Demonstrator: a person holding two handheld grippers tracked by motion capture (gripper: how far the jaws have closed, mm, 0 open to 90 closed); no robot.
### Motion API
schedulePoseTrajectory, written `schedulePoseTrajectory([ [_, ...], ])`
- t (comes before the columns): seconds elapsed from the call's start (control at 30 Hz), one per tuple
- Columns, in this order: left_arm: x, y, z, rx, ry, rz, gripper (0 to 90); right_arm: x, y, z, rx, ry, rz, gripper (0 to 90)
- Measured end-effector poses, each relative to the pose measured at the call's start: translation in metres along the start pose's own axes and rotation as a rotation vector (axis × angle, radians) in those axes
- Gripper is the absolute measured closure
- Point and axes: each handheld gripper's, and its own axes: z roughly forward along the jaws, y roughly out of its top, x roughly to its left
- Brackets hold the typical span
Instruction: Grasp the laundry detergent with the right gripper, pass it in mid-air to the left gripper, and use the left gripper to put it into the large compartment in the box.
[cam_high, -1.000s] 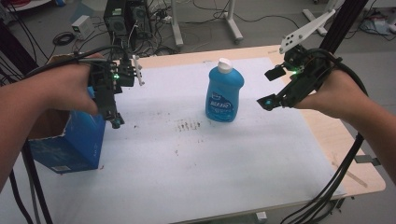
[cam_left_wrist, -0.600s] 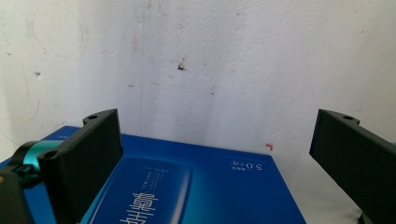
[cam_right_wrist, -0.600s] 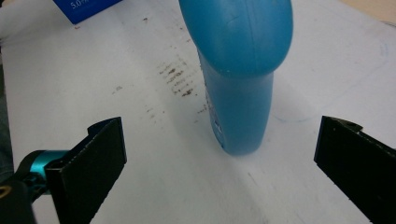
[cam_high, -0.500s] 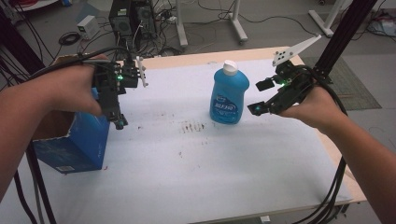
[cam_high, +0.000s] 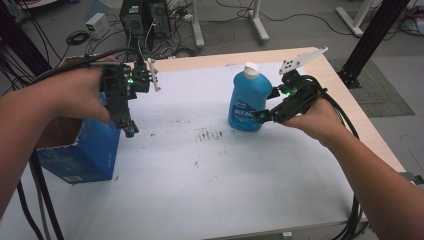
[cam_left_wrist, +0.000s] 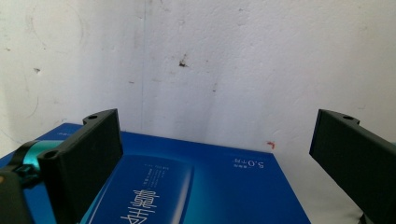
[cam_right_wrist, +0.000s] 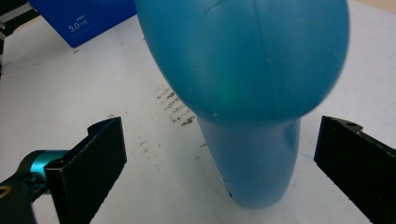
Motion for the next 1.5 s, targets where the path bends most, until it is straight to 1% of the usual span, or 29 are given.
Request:
schedulePoseTrajectory([
  [0.03,0.000,0.000,0.000,0.000,0.000,-0.006,2.5,0.000,0.000,0.001,-0.003,0.000,0.000,1.3],
  [0.07,0.000,-0.001,0.000,-0.001,0.001,-0.001,2.5,0.000,0.000,0.002,-0.008,0.000,-0.004,1.3],
  [0.17,0.000,-0.001,0.000,-0.002,-0.001,-0.003,2.5,0.000,0.000,0.007,-0.013,0.003,0.002,1.3],
  [0.23,0.001,-0.002,0.001,0.000,0.000,-0.006,2.5,-0.001,0.000,0.012,-0.030,0.007,0.005,1.3],
  [0.33,0.000,-0.001,0.000,-0.001,0.000,-0.003,2.5,-0.001,0.000,0.018,-0.028,0.010,0.008,1.3],
  [0.43,0.000,-0.002,0.000,-0.009,0.002,-0.003,2.5,-0.001,0.000,0.022,-0.038,0.011,0.008,1.4],
  [0.6,0.001,-0.003,0.000,0.002,0.000,-0.005,2.5,0.000,-0.001,0.027,-0.065,0.014,0.010,3.2],
  [0.77,0.000,-0.004,-0.001,-0.003,0.003,-0.006,2.5,-0.001,-0.002,0.029,-0.095,-0.004,0.013,4.3],
  [0.93,0.000,-0.005,-0.001,-0.002,0.003,-0.011,2.5,-0.002,-0.004,0.029,-0.124,-0.025,0.007,9.0],
  [0.97,0.000,-0.005,-0.001,-0.001,0.003,-0.009,2.5,-0.002,-0.004,0.029,-0.123,-0.026,0.010,14.7],
  [1.0,0.000,-0.005,-0.001,-0.001,0.003,-0.009,2.5,-0.002,-0.005,0.028,-0.128,-0.025,0.004,16.6],
  [1.07,0.001,-0.005,-0.001,-0.002,0.003,-0.010,2.5,-0.002,-0.005,0.029,-0.134,-0.027,0.008,16.6],
  [1.1,0.001,-0.005,-0.001,0.000,0.002,-0.010,2.5,-0.002,-0.004,0.030,-0.136,-0.034,0.004,16.7],
  [1.3,0.000,-0.003,-0.001,-0.002,0.003,-0.005,2.5,-0.002,-0.005,0.031,-0.127,-0.057,-0.007,18.6],
  [1.37,0.000,-0.003,0.000,-0.004,0.002,-0.004,2.5,-0.002,-0.005,0.031,-0.132,-0.058,-0.011,24.6],
  [1.5,0.001,-0.003,0.000,-0.001,0.002,-0.002,2.4,-0.002,-0.006,0.031,-0.128,-0.068,-0.014,25.6],
])
